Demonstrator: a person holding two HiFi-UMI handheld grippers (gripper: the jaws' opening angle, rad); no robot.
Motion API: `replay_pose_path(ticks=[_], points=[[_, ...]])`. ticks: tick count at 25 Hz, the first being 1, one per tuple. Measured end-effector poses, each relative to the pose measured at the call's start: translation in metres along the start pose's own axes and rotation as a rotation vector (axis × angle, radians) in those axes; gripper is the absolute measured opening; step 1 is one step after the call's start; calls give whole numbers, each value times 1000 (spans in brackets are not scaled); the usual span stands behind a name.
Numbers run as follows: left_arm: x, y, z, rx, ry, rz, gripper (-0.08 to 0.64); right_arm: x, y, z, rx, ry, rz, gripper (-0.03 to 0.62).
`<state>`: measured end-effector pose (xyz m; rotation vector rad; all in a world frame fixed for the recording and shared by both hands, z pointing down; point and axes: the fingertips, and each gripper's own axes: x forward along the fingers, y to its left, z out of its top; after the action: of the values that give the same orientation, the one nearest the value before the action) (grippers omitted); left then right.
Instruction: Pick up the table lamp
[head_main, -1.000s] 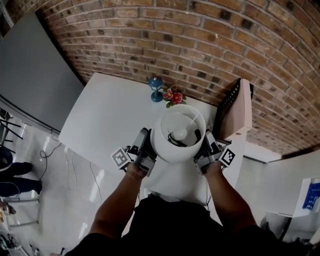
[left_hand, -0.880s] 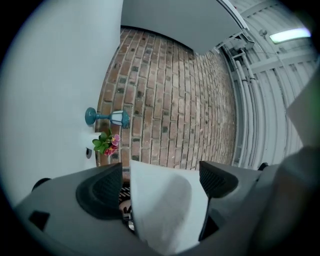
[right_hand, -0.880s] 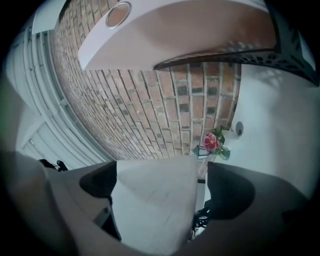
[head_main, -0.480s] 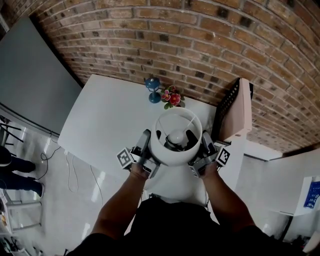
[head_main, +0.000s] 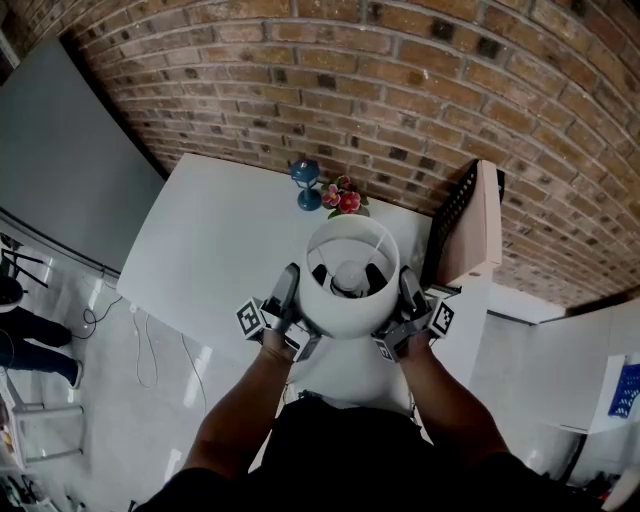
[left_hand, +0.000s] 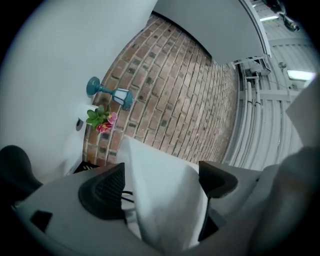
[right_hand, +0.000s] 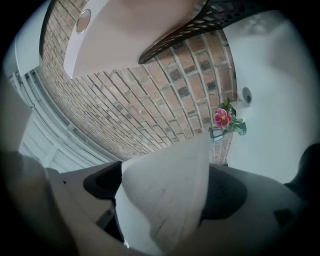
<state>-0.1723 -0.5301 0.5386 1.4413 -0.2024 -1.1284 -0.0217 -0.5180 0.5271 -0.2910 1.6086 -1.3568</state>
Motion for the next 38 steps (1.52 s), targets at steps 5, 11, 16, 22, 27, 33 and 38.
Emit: replay_pose_path(ticks=[5,11,16,22,27,33,38], points=[[1,-8,-7,7,15,-11,465,-1,9,-5,-22,7,3,479],[6,-37,-23,35,63,-63,464,2,37,-19,-43,49,57,471],[9,-80,-49,72,118,-126,463,7,79,-40,-71,100,126,471],[0,-122,-77,119,159,-187,463,4,119,-70,-87,160,186,471],[-8,-139,-91,139,160,-196,463,-4,138,-87,-84,183,211,469],[-21,-136,-98,130,143,-174,463,-20,137,-95,-74,177,207,460],[-28,-135,-106,131,148,-168,463,-25,135,-95,-63,165,201,460]])
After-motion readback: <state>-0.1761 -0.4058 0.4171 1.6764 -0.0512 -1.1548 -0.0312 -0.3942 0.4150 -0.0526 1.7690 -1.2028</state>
